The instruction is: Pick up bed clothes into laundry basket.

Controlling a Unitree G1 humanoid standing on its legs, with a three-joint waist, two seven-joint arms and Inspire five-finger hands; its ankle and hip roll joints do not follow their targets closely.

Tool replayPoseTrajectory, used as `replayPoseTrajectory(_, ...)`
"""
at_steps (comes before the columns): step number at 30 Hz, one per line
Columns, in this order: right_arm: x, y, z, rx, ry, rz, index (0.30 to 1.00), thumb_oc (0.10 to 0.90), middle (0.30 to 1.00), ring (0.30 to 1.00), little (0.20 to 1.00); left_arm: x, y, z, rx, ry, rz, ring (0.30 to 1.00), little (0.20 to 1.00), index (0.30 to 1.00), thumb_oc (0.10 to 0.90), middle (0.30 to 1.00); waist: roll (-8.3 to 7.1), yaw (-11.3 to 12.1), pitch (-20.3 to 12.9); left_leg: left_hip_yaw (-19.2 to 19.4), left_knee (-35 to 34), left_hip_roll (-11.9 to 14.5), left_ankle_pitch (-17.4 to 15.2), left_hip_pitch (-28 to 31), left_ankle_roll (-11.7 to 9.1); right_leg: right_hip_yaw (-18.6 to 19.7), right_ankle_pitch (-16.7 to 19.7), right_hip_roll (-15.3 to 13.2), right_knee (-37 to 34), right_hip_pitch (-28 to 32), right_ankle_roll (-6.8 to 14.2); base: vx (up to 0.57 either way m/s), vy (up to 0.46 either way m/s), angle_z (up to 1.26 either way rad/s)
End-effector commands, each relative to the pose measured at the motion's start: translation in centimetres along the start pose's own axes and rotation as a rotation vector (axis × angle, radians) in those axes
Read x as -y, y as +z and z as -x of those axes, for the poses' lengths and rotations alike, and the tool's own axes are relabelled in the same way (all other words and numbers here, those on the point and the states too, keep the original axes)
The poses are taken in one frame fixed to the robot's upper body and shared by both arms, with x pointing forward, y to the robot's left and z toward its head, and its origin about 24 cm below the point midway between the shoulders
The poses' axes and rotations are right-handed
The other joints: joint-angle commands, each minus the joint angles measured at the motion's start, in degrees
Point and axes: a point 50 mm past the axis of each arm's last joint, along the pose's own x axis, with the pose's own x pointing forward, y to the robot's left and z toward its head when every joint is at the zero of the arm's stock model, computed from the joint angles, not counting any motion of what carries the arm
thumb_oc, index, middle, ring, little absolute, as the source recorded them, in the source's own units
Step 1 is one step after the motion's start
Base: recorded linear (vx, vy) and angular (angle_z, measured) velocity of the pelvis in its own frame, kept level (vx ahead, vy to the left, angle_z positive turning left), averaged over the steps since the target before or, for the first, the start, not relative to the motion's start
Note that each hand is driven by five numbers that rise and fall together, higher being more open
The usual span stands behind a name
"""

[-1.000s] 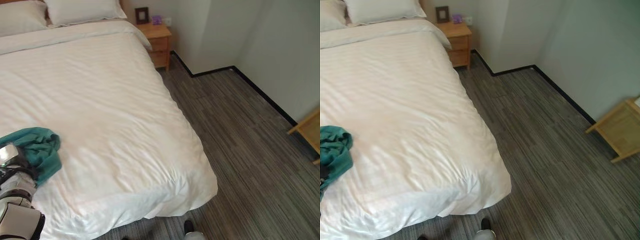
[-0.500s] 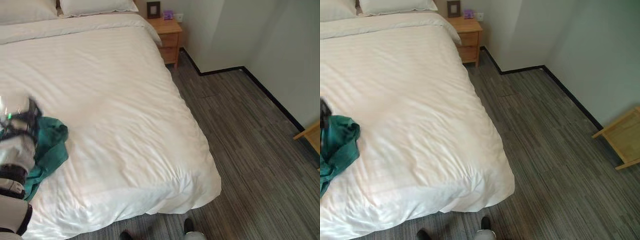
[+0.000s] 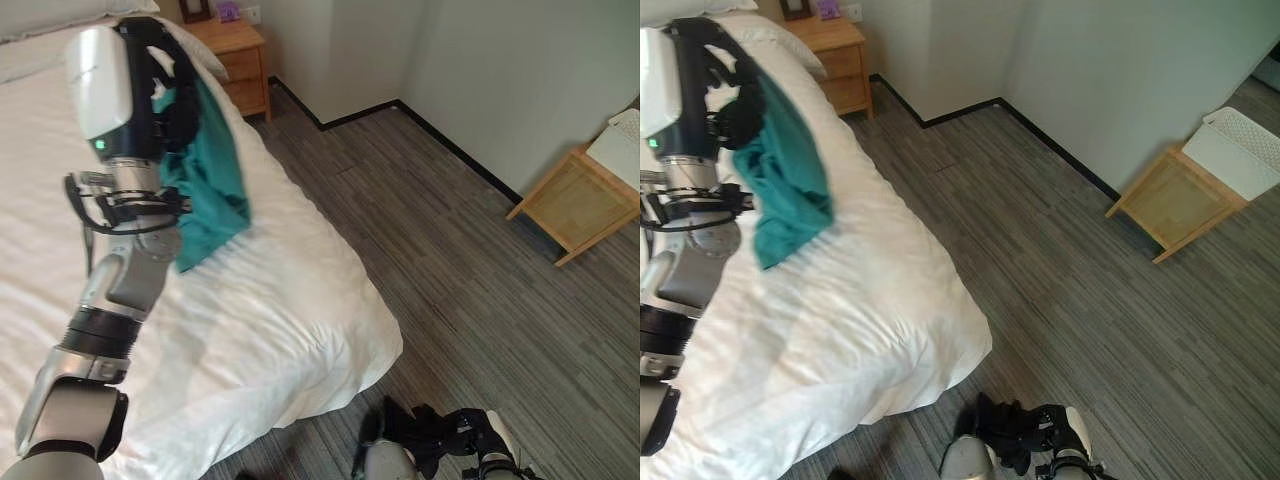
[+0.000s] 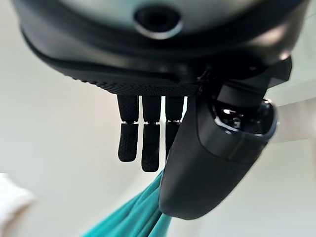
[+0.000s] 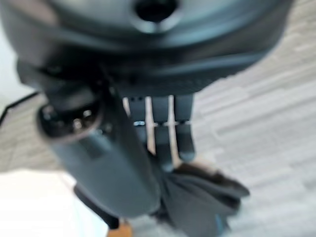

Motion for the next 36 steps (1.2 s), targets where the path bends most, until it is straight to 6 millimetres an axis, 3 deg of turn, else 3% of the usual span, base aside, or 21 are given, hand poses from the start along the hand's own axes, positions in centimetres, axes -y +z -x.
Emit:
replayPoseTrajectory(1, 6.1, 4.4, -2.0, 0.173, -0.206, 0.135, 0.300, 0.400, 0.300, 0.300, 0.300, -3.3, 4.9, -3.7, 0.262, 0.162, 0.108, 0.300, 0.300, 0.300, 0.400, 0.300, 2.46, 1.7, -9.8, -1.9, -2.5, 4.2, 3.4, -3.8, -2.6, 2.9, 12.8, -3.1, -13.4, 9.9, 8.7, -0.09, -0.351, -1.68)
replayPoseTrajectory(6, 7.1, 7.2, -2.3, 0.283, -0.229, 0.216, 0.300, 0.400, 0.300, 0.300, 0.300, -2.2, 5.7, -4.3, 0.246, 0.157, 0.160, 0.300, 0.300, 0.300, 0.400, 0.300, 4.56, 1.2, -9.7, 1.1, -2.0, 8.0, 6.7, -1.5, -5.4, 5.3, 8.1, -0.8, -15.1, 9.0, 8.6, -0.03, -0.298, -1.18)
replayPoseTrajectory(7, 9.2, 12.3, -1.7, 0.490, -0.311, 0.238, 0.300, 0.400, 0.300, 0.300, 0.300, -1.2, 5.0, -4.3, 0.175, 0.136, 0.202, 0.300, 0.300, 0.300, 0.400, 0.300, 5.67, -0.6, -9.5, 1.7, -0.5, 10.8, 9.9, -0.4, -7.4, 7.1, 4.9, 1.2, -16.9, 8.3, 7.8, -0.02, -0.454, -1.25)
replayPoseTrajectory(8, 9.4, 12.4, -1.7, 0.493, -0.314, 0.242, 0.300, 0.400, 0.300, 0.300, 0.300, -1.3, 4.9, -4.4, 0.172, 0.142, 0.204, 0.300, 0.300, 0.300, 0.400, 0.300, 6.26, -0.4, -9.3, 2.3, -0.4, 11.5, 10.2, -0.2, -7.5, 7.4, 4.6, 1.8, -16.9, 8.1, 7.5, 0.03, -0.697, -1.41)
replayPoseTrajectory(9, 14.3, 16.3, 1.1, 0.702, -0.438, 0.229, 0.300, 0.400, 0.300, 0.300, 0.300, -2.1, 3.3, -4.4, 0.127, 0.151, 0.177, 0.300, 0.300, 0.300, 0.400, 0.300, 7.37, -0.6, -7.3, -1.1, 7.7, 15.7, 13.9, -0.9, -7.9, 10.5, 1.3, 5.6, -18.5, 7.2, 5.6, 0.16, -0.530, -1.81)
replayPoseTrajectory(10, 16.6, 19.1, 2.4, 0.798, -0.506, 0.316, 0.300, 0.400, 0.300, 0.300, 0.300, -1.9, 2.3, -3.5, 0.096, 0.113, 0.170, 0.300, 0.300, 0.300, 0.400, 0.300, 7.19, 1.7, -5.8, -10.9, 16.4, 15.9, 15.3, -3.3, -7.9, 13.4, -0.4, 7.9, -18.7, 7.2, 4.2, 0.17, -0.779, -2.49)
replayPoseTrajectory(11, 17.7, 20.9, 4.3, 0.907, -0.543, 0.293, 0.300, 0.400, 0.300, 0.300, 0.300, -2.2, 1.1, -2.1, 0.055, 0.107, 0.152, 0.300, 0.300, 0.300, 0.400, 0.300, 5.26, 3.1, -3.8, -22.0, 28.3, 14.6, 12.8, -6.0, -7.5, 16.7, -1.5, 9.1, -18.7, 7.3, 2.1, 0.08, -0.667, -2.34)
replayPoseTrajectory(12, 17.5, 20.9, 6.8, 1.030, -0.526, 0.270, 0.300, 0.400, 0.300, 0.300, 0.300, -2.9, -0.1, -0.9, 0.024, 0.118, 0.122, 0.300, 0.300, 0.300, 0.400, 0.300, 4.25, 2.3, -3.1, -26.6, 38.5, 14.1, 10.7, -9.0, -6.1, 17.4, -2.1, 9.8, -18.5, 7.3, -0.1, 0.02, -0.642, -1.93)
replayPoseTrajectory(13, 17.6, 20.5, 7.0, 1.042, -0.524, 0.279, 0.300, 0.400, 0.300, 0.300, 0.300, -2.3, -1.4, 0.8, -0.047, 0.111, 0.122, 0.300, 0.300, 0.300, 0.400, 0.300, 2.34, 3.3, -2.2, -32.3, 51.9, 11.4, 8.5, -12.8, -6.1, 19.9, -2.3, 10.0, -18.4, 7.8, -2.3, 0.01, -0.550, -1.13)
replayPoseTrajectory(15, 16.4, 23.7, 8.2, 1.159, -0.565, 0.348, 0.300, 0.400, 0.300, 0.300, 0.300, -0.6, -1.4, 3.9, -0.120, 0.029, 0.166, 0.300, 0.300, 0.300, 0.400, 0.300, -0.71, 5.6, -0.1, -43.1, 74.0, 3.5, -0.9, -23.6, -3.2, 24.6, -2.6, 10.2, -18.2, 8.1, -4.4, 0.02, -0.370, -1.01)
replayPoseTrajectory(16, 16.3, 23.8, 8.1, 1.162, -0.563, 0.347, 0.300, 0.400, 0.300, 0.300, 0.300, -0.7, -1.5, 3.9, -0.121, 0.032, 0.160, 0.300, 0.300, 0.300, 0.400, 0.300, -0.86, 4.8, -0.6, -43.4, 74.5, 3.3, -0.8, -24.9, -2.6, 24.2, -2.5, 10.0, -18.1, 7.5, -4.3, 0.01, -0.152, -1.08)
replayPoseTrajectory(18, 15.5, 25.9, 9.6, 1.269, -0.599, 0.400, 0.300, 0.400, 0.300, 0.300, 0.300, 1.2, -0.9, 6.0, -0.158, -0.044, 0.214, 0.300, 0.300, 0.300, 0.400, 0.300, -2.54, 6.6, 1.5, -44.2, 89.2, -5.6, -7.8, -34.4, -2.0, 27.5, -3.3, 12.3, -17.8, 9.4, -5.2, 0.04, -0.130, -0.75)
replayPoseTrajectory(19, 15.5, 25.9, 9.6, 1.270, -0.601, 0.401, 0.300, 0.400, 0.300, 0.300, 0.300, 1.2, -0.9, 6.0, -0.157, -0.042, 0.214, 0.300, 0.300, 0.300, 0.400, 0.300, -2.34, 6.5, 1.2, -44.3, 89.6, -5.5, -7.7, -35.1, -1.7, 27.5, -3.2, 12.4, -17.7, 8.9, -5.2, 0.28, -0.152, -0.78)
replayPoseTrajectory(20, 15.1, 27.7, 10.7, 1.346, -0.669, 0.440, 0.300, 0.400, 0.300, 0.300, 0.300, 4.1, 1.5, 7.5, -0.169, -0.133, 0.356, 0.300, 0.300, 0.300, 0.400, 0.300, -1.96, 9.8, 2.6, -42.4, 82.5, -6.0, -8.1, -41.7, -0.4, 30.3, -5.2, 16.3, -18.0, 12.3, -5.4, 0.38, -0.097, -0.78)
replayPoseTrajectory(22, 15.1, 28.3, 11.1, 1.383, -0.696, 0.430, 0.300, 0.400, 0.300, 0.300, 0.300, 6.0, 4.0, 8.0, -0.144, -0.216, 0.476, 0.300, 0.300, 0.300, 0.400, 0.300, -0.38, 10.5, 2.1, -39.1, 63.1, -2.9, -5.6, -40.6, 0.6, 30.7, -7.1, 19.4, -18.4, 13.8, -5.1, 0.51, -0.004, -1.22)
replayPoseTrajectory(23, 15.3, 28.7, 11.1, 1.392, -0.719, 0.431, 0.300, 0.400, 0.300, 0.300, 0.300, 7.0, 4.6, 8.9, -0.166, -0.268, 0.518, 0.300, 0.300, 0.300, 0.400, 0.300, -0.16, 11.9, 1.7, -34.0, 38.7, -2.9, -2.2, -35.1, 1.8, 31.0, -8.1, 19.3, -18.5, 15.0, -4.1, 0.50, 0.142, -1.30)
replayPoseTrajectory(26, 15.6, 29.2, 11.0, 1.378, -0.769, 0.441, 0.300, 0.400, 0.300, 0.300, 0.300, 8.6, 5.6, 10.7, -0.186, -0.393, 0.553, 0.300, 0.300, 0.300, 0.400, 0.300, 0.51, 12.4, -1.3, -30.1, 11.4, -6.8, -0.3, -26.5, 3.9, 30.8, -10.6, 21.9, -17.6, 16.7, -2.7, 0.51, 0.081, -0.81)
replayPoseTrajectory(30, 14.8, 29.3, 10.3, 1.353, -0.777, 0.418, 0.300, 0.400, 0.300, 0.300, 0.300, 9.9, 6.2, 11.2, -0.192, -0.464, 0.559, 0.300, 0.300, 0.300, 0.400, 0.300, -2.07, 13.1, -2.2, -29.3, 9.1, -10.6, -4.3, -20.6, 7.6, 28.9, -8.9, 22.2, -5.1, 15.4, 1.1, 0.40, -0.028, -0.51)
replayPoseTrajectory(31, 14.0, 29.6, 9.9, 1.349, -0.748, 0.402, 0.300, 0.400, 0.300, 0.300, 0.300, 10.6, 5.9, 11.0, -0.204, -0.476, 0.509, 0.300, 0.300, 0.300, 0.400, 0.300, -1.94, 12.1, -1.6, -28.7, 7.1, -11.1, -6.8, -15.7, 9.0, 27.4, -2.8, 20.0, 8.9, 9.7, 8.5, 0.35, 0.008, -0.53)
replayPoseTrajectory(34, 13.1, 30.6, 10.0, 1.367, -0.727, 0.394, 0.300, 0.400, 0.300, 0.300, 0.300, 10.9, 4.9, 10.2, -0.213, -0.457, 0.405, 0.300, 0.300, 0.300, 0.400, 0.300, 2.65, 10.0, -0.2, -28.3, 1.9, -7.6, -5.7, -10.2, 9.2, 23.5, 3.8, 17.5, 27.2, -1.7, 8.7, 0.33, 0.068, -0.46)
replayPoseTrajectory(36, 12.8, 30.6, 9.9, 1.361, -0.705, 0.400, 0.300, 0.400, 0.300, 0.300, 0.300, 10.9, 4.2, 9.9, -0.220, -0.458, 0.362, 0.300, 0.300, 0.300, 0.400, 0.300, 3.32, 8.7, -0.5, -27.6, -2.8, -9.0, -5.8, -6.3, 9.1, 20.7, 1.8, 11.1, 28.4, -5.3, 8.7, 0.42, 0.100, 0.09)
